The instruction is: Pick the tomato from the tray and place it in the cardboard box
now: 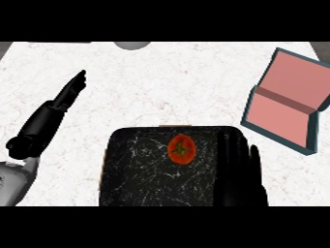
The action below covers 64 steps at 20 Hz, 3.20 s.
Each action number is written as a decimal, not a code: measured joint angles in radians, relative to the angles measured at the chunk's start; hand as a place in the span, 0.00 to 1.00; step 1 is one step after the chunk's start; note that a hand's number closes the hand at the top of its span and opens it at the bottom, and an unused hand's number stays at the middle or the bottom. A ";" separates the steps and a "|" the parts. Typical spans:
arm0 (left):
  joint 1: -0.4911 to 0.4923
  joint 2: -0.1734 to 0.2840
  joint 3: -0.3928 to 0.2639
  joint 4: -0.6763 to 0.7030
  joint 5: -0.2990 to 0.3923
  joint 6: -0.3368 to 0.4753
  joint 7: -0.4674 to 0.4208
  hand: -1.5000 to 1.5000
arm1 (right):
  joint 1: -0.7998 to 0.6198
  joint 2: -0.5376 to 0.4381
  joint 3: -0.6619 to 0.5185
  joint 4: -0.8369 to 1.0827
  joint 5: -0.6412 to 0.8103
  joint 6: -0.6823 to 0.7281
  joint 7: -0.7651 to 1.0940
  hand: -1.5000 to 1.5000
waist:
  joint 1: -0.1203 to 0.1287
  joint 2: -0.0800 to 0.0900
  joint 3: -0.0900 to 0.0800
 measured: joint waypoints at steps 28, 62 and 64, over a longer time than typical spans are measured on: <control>-0.015 -0.029 0.024 0.048 -0.022 -0.031 -0.031 0.50 | -0.338 0.015 -0.022 0.366 -0.256 0.013 0.212 0.00 | 0.014 0.002 0.006; 0.011 -0.063 0.080 0.019 -0.056 -0.080 -0.013 0.50 | -0.469 0.017 -0.003 0.664 -0.374 -0.119 0.190 1.00 | 0.001 -0.005 0.005; 0.004 -0.071 0.082 0.022 -0.063 -0.080 -0.007 0.50 | -0.485 0.016 0.021 0.682 -0.354 -0.127 0.182 1.00 | -0.001 -0.007 0.004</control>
